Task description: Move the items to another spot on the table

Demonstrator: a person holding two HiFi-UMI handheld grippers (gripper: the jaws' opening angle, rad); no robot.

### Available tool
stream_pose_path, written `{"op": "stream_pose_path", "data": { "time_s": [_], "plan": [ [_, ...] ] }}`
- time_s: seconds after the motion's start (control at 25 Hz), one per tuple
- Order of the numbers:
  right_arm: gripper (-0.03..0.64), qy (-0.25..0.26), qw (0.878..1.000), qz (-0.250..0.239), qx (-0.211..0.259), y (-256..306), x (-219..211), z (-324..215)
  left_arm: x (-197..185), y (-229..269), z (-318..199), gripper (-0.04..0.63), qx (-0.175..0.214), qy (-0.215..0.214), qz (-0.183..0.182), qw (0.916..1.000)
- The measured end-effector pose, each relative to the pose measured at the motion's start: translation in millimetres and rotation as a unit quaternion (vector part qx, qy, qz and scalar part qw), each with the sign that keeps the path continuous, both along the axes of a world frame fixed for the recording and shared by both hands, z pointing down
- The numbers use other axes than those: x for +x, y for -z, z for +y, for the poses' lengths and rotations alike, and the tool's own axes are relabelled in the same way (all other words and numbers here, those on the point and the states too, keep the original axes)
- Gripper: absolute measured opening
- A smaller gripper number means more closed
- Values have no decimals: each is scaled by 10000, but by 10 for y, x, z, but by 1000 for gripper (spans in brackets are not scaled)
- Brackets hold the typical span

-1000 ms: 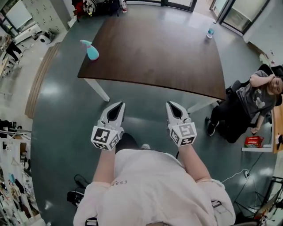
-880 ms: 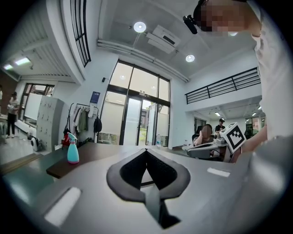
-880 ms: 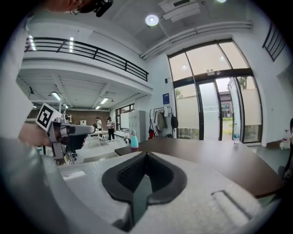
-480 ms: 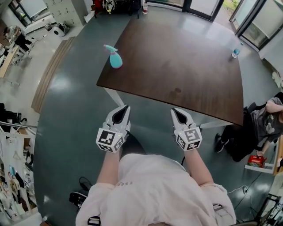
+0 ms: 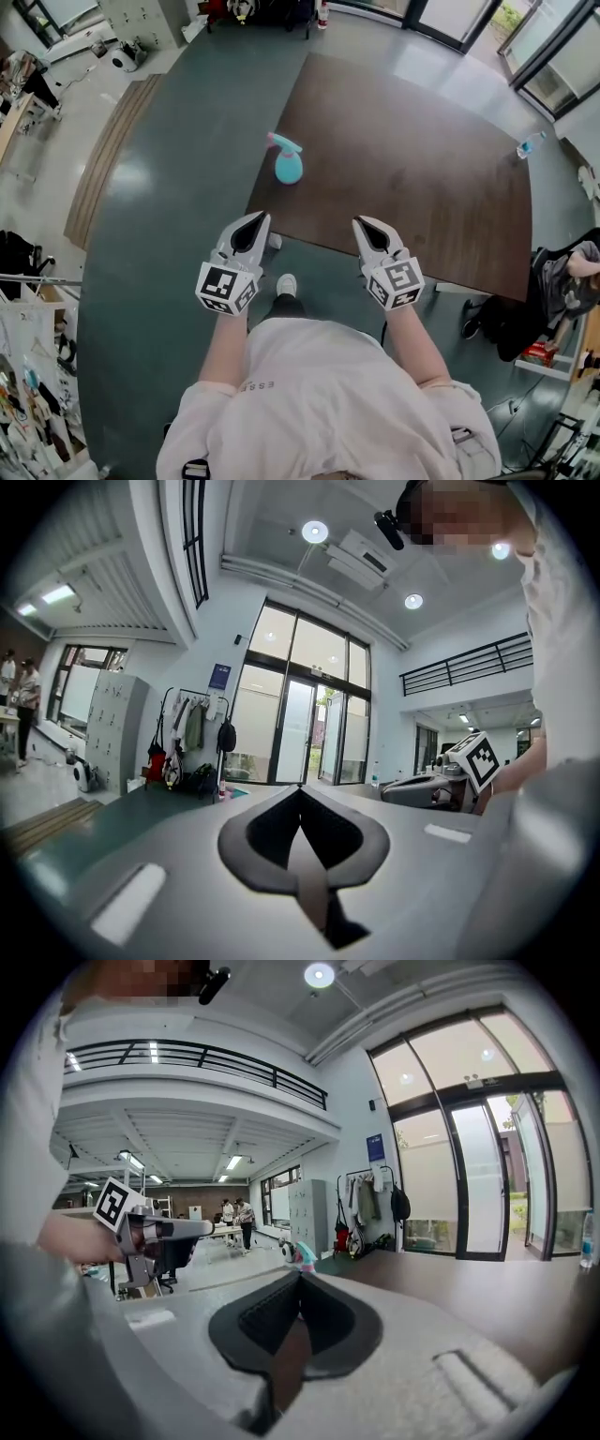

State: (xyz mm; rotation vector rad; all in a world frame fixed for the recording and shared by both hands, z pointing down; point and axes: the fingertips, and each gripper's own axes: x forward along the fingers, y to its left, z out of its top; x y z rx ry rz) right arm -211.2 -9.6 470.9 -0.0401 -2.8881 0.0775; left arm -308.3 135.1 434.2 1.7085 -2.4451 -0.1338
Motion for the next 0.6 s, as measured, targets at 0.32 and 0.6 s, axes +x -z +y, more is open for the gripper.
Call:
{"op": "stream_pose_path", "data": {
  "time_s": [0.32,0.6],
  "plan": [
    [-8,207,9997,48,-81,102,-1118,295,-913,106,259,17,57,213,66,9997],
    [-8,457,9987,108,-198,108,-1565,53,-1143,30,9,17,-81,237,213,9995]
  ]
}}
